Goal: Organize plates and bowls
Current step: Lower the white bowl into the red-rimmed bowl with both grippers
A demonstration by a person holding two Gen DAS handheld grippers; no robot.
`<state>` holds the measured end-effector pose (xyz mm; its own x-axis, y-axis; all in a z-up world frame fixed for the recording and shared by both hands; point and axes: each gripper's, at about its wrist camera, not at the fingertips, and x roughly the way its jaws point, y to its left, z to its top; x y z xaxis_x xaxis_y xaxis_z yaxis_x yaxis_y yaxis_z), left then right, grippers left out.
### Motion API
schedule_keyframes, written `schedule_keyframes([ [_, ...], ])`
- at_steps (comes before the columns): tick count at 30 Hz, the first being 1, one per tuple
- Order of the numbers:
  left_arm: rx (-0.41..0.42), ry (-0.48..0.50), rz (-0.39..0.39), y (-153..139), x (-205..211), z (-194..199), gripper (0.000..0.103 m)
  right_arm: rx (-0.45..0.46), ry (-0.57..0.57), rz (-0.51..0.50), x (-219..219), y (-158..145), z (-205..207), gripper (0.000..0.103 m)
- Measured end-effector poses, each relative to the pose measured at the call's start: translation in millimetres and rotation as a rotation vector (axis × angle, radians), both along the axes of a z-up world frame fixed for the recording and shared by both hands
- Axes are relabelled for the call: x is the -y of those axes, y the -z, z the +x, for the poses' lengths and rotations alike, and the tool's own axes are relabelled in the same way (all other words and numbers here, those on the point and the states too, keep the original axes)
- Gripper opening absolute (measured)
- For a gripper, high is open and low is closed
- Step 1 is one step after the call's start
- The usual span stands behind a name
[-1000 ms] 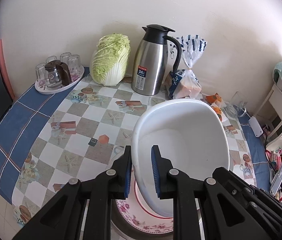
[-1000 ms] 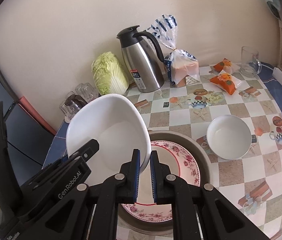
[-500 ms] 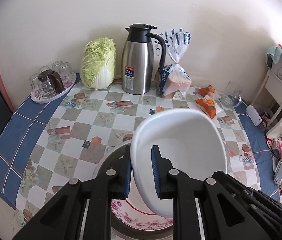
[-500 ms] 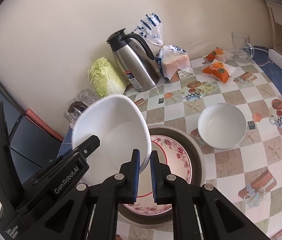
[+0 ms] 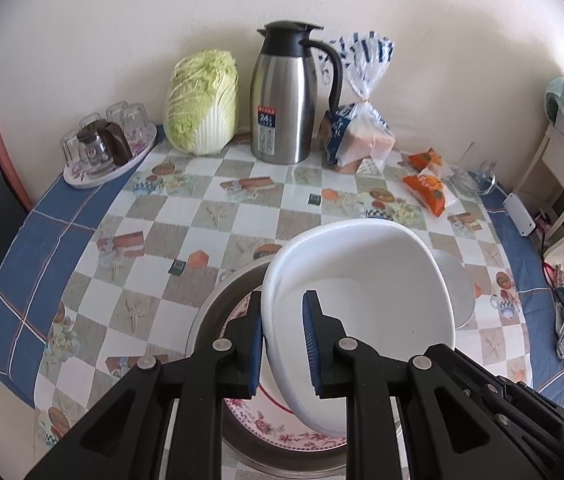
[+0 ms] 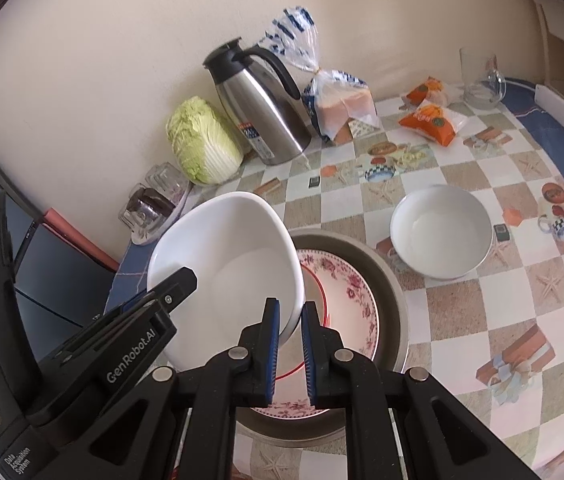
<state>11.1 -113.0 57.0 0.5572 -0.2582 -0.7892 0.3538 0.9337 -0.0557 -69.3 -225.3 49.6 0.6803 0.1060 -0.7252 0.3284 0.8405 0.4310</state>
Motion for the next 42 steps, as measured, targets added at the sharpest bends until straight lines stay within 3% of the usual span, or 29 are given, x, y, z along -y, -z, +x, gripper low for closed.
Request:
schedule_keyframes([
  [12,-0.062,-0.001,0.049,18.0,1.8,6.7,0.020,-0.054,-0.004,0.009,-1.3,12.0,4.8,0.014],
  [42,-0.146,-0.011,0.077,43.2,2.8,18.7,0.020,-0.102,-0.005,0.005,-4.4,24.8,12.9,0.015],
])
